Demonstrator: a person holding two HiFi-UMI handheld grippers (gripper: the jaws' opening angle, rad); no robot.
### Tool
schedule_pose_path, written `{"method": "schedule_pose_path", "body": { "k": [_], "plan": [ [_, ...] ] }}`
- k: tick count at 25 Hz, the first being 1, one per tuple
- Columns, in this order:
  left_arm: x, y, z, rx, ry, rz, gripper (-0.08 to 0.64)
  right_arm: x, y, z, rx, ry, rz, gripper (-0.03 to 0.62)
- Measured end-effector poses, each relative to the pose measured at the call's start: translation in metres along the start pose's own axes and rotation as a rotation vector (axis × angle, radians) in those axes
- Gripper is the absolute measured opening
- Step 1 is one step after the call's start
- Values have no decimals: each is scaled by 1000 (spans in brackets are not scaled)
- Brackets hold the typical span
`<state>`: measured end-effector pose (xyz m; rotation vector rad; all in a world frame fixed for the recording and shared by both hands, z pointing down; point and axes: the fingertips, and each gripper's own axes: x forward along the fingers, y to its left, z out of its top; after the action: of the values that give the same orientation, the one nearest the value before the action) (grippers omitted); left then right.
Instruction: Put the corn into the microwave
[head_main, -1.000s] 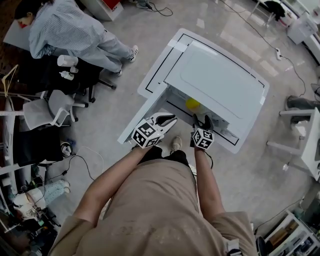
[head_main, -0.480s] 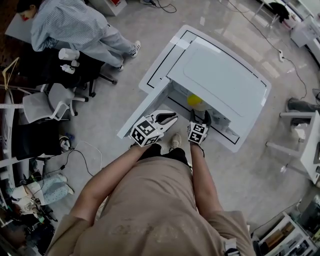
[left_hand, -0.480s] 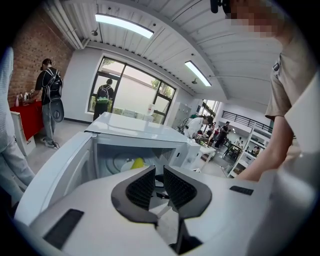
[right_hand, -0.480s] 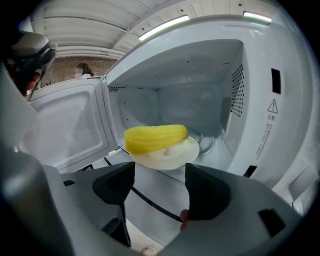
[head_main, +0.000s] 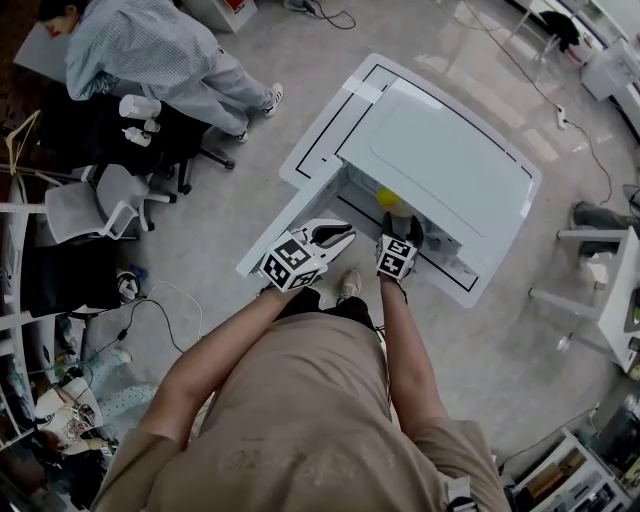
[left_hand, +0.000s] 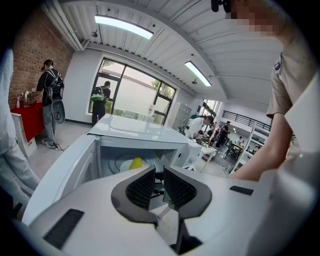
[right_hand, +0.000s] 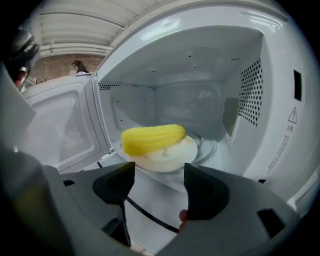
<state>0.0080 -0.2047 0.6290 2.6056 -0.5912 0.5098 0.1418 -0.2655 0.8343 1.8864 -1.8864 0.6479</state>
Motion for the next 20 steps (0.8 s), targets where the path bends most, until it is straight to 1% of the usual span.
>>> {"method": "schedule_pose_path", "body": {
  "k": [5,9,13,16,20],
  "plan": [
    [-2,3,1,-2,-1,2,40,11,-1,12,-6,13,-17,301],
    [-6,7,4,-4,-2,1,40,19,3,14,-19,41,-8,301],
    [-7,-2,7,-15,-12,-3,40,26,-9,19,-70,48,20,301],
    [-10,-4,6,-10,2,-12,40,21,-8,25,-75,59,57,301],
    [-7,-3,10,-9,-5,-19,40,-12,-9,32,-101,2,104,301]
  ]
}}
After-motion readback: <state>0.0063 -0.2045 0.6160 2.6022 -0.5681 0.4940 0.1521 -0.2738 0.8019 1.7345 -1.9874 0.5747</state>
